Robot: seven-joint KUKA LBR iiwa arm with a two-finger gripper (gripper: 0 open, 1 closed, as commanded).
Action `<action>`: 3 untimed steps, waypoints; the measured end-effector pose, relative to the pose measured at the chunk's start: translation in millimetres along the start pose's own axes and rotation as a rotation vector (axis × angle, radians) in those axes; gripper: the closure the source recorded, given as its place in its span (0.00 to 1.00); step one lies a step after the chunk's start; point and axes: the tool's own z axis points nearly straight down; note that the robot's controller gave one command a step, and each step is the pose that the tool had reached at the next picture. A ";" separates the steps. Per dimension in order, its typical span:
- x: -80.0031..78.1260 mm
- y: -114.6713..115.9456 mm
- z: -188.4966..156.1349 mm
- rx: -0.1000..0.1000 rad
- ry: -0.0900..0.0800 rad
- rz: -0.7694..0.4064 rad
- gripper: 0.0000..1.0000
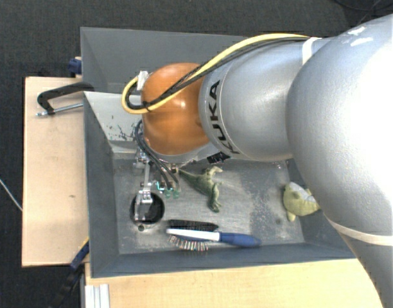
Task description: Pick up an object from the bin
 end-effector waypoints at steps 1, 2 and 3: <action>10.0 -61.0 63.7 -0.001 -0.013 -0.359 0.00; 36.5 -20.9 64.1 -0.001 -0.009 -0.454 0.00; 34.0 -21.6 62.4 -0.003 -0.016 -0.451 1.00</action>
Offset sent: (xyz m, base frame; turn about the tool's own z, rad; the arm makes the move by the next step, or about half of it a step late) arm -0.0123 -0.0619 -0.0655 -0.3606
